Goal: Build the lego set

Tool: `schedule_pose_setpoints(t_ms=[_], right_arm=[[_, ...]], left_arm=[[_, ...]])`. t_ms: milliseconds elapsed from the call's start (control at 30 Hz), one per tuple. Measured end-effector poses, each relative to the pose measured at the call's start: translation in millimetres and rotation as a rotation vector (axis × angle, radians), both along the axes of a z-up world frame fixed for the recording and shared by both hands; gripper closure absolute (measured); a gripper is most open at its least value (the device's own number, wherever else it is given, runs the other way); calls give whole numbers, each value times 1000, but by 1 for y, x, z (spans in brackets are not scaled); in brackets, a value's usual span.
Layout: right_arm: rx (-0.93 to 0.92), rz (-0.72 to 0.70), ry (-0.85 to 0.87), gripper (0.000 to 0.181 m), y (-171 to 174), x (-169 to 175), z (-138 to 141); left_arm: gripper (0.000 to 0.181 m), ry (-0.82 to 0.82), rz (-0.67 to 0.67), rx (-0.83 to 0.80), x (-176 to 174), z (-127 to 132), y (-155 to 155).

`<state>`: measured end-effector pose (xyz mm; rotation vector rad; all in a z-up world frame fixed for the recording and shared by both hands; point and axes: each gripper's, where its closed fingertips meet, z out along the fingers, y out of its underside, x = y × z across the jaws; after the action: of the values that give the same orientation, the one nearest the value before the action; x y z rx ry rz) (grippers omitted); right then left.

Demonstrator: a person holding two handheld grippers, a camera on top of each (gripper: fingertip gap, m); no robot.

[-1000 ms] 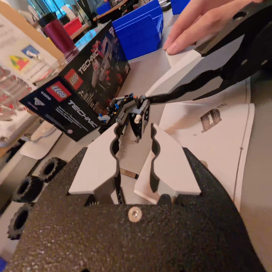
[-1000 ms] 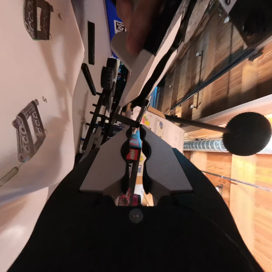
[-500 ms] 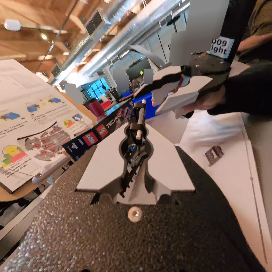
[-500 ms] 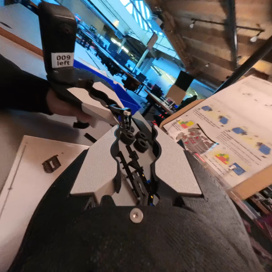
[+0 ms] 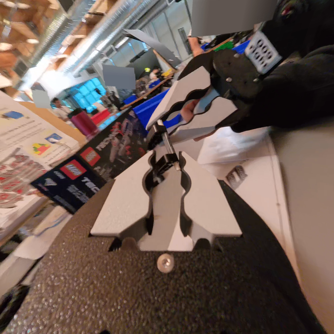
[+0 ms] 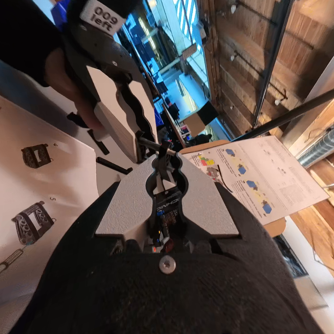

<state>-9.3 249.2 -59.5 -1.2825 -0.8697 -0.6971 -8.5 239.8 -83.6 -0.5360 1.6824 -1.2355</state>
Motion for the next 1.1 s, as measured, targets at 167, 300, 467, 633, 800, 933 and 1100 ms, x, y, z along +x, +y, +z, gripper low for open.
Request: schedule_pose_setpoints(t_ms=[167,300,467,633,800,933,1100], right_arm=[[63,98,-2,169,-13,-9,6],[46,172,-43,170,-16,-32,1],[35,221,-128,170,-11,-60,-7],[9,250,-153,171,-11,-72,-16],[3,181,-180,172,-6,-60,-20],[-63,85,56,151,2,-31,-20],[-95,-33,516,135,12,-5,-6]], left_arm=[[141,110,-207,-288,-26,22,1],[148,189,-251,-491,-34,34,17],[143,399,-299,-450,-36,-1,6],[169,412,-340,-318,-42,-11,-9],[177,299,-200,-225,-27,-8,4],[177,172,86,-185,-1,0,36],[177,60,334,-49,12,5,55]])
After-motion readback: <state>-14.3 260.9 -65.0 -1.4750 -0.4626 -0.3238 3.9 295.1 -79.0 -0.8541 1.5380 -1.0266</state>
